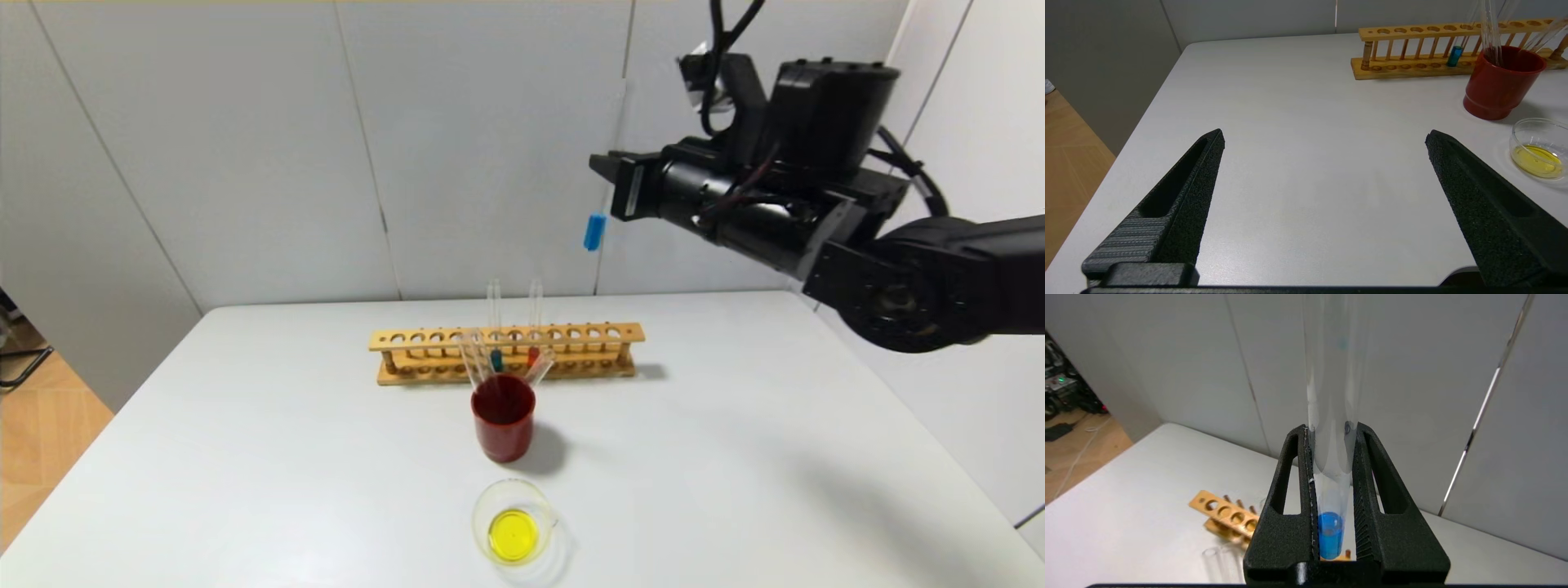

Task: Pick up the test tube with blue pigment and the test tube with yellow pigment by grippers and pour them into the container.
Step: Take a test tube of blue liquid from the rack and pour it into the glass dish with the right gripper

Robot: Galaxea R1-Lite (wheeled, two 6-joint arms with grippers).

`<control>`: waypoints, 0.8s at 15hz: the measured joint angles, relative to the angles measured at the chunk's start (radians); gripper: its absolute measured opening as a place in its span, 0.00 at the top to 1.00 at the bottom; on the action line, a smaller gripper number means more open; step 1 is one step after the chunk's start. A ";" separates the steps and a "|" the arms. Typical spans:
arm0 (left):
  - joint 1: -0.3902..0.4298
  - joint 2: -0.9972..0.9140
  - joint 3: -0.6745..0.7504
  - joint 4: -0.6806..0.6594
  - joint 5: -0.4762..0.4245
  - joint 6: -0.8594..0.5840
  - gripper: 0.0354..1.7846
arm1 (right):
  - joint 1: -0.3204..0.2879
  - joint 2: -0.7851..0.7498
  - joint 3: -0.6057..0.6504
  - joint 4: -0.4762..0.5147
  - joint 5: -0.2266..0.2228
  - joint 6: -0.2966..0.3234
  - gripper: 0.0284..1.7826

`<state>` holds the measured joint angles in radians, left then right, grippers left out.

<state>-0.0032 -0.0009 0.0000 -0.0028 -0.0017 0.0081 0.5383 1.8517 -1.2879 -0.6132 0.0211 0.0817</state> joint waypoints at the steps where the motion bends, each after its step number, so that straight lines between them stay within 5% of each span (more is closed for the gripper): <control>1: 0.000 0.000 0.000 0.000 0.000 0.000 0.03 | 0.013 -0.054 0.057 0.004 -0.001 -0.003 0.83; 7: 0.000 0.000 0.000 0.000 0.000 0.000 0.03 | 0.120 -0.267 0.477 -0.021 -0.016 -0.076 0.83; 12: 0.000 0.000 0.000 0.000 0.000 0.000 0.03 | 0.138 -0.260 0.758 -0.140 -0.015 -0.303 0.83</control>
<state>-0.0032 -0.0009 0.0000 -0.0028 -0.0017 0.0085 0.6760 1.5913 -0.5300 -0.7534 0.0062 -0.2217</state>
